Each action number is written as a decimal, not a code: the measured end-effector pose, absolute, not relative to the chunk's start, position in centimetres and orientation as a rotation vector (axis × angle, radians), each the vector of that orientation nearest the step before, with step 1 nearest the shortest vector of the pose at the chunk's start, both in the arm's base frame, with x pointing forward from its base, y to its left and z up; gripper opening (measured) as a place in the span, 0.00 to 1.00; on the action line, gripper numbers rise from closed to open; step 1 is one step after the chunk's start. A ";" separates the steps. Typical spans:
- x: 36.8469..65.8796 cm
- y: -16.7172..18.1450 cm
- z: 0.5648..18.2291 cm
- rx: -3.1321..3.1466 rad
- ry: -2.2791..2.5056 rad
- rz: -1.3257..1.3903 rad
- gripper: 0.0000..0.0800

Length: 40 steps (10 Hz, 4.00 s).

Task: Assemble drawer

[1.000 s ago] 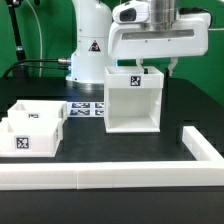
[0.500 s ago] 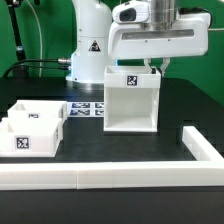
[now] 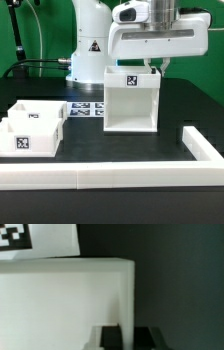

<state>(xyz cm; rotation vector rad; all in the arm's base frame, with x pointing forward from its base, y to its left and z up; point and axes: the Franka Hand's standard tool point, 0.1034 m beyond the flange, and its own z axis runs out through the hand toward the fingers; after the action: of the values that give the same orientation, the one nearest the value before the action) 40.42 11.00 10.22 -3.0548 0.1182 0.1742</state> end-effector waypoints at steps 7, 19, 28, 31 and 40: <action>50.1 10.6 10.0 -3.015 0.042 0.064 0.05; 55.2 9.7 10.5 -2.795 0.908 -0.090 0.06; 56.5 10.4 10.3 -2.191 1.862 -0.029 0.07; 56.3 10.6 10.2 -2.054 1.989 0.013 0.07; 62.7 9.7 10.1 -1.959 2.020 0.015 0.07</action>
Offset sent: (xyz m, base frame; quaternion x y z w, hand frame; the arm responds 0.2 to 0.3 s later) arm 0.0570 -0.0036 -0.0050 0.0080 0.0075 -0.0149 0.9998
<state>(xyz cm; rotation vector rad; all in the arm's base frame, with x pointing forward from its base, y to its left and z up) 62.75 9.73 10.12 -1.9587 2.0201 0.0154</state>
